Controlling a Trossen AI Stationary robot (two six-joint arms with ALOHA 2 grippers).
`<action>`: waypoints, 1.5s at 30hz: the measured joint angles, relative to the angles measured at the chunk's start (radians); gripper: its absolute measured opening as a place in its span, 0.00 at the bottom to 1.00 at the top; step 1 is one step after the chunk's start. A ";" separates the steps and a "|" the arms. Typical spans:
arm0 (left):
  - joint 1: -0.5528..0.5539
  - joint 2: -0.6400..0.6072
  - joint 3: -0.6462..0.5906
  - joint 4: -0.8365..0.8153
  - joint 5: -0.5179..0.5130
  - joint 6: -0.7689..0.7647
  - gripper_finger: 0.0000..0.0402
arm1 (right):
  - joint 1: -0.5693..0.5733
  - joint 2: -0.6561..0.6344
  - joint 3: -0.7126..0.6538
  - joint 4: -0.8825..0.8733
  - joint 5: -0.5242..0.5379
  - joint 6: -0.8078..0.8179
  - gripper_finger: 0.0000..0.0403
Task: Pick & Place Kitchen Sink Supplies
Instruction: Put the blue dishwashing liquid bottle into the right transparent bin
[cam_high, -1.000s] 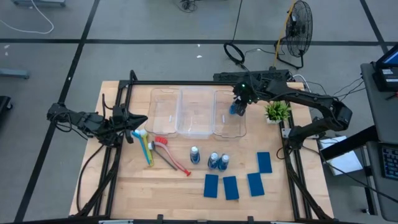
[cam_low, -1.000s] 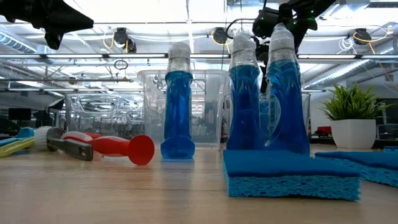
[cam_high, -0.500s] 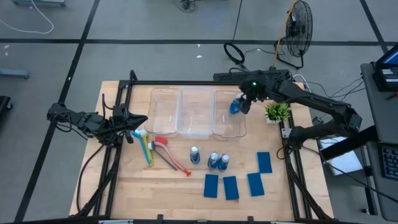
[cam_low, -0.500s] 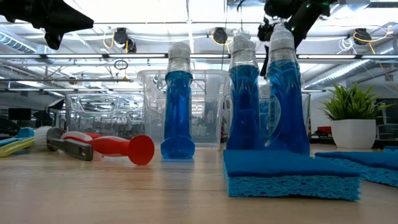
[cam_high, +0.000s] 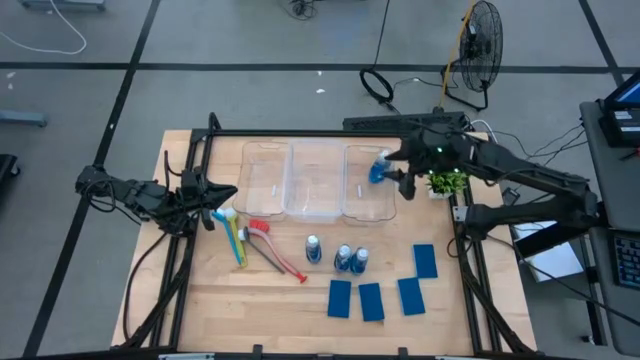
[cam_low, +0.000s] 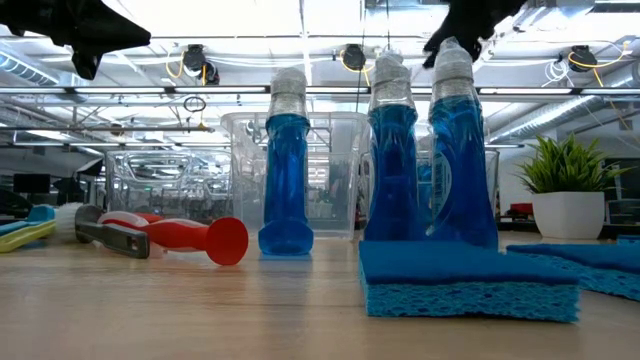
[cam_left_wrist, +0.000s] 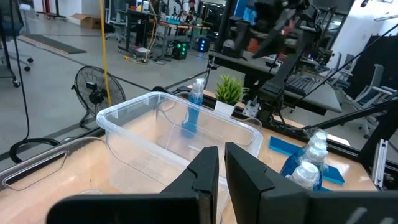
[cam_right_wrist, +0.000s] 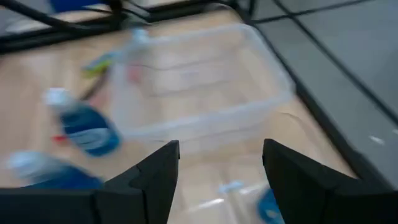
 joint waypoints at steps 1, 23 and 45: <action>0.000 0.000 0.000 0.000 0.000 0.000 0.08 | 0.016 -0.010 0.000 0.001 -0.023 0.004 0.54; 0.000 0.000 0.000 0.000 0.000 0.000 0.08 | 0.372 -0.033 -0.067 0.093 -0.254 0.239 0.40; 0.000 0.000 0.000 0.002 0.001 0.001 0.08 | 0.527 0.046 -0.264 0.438 -0.246 0.330 0.15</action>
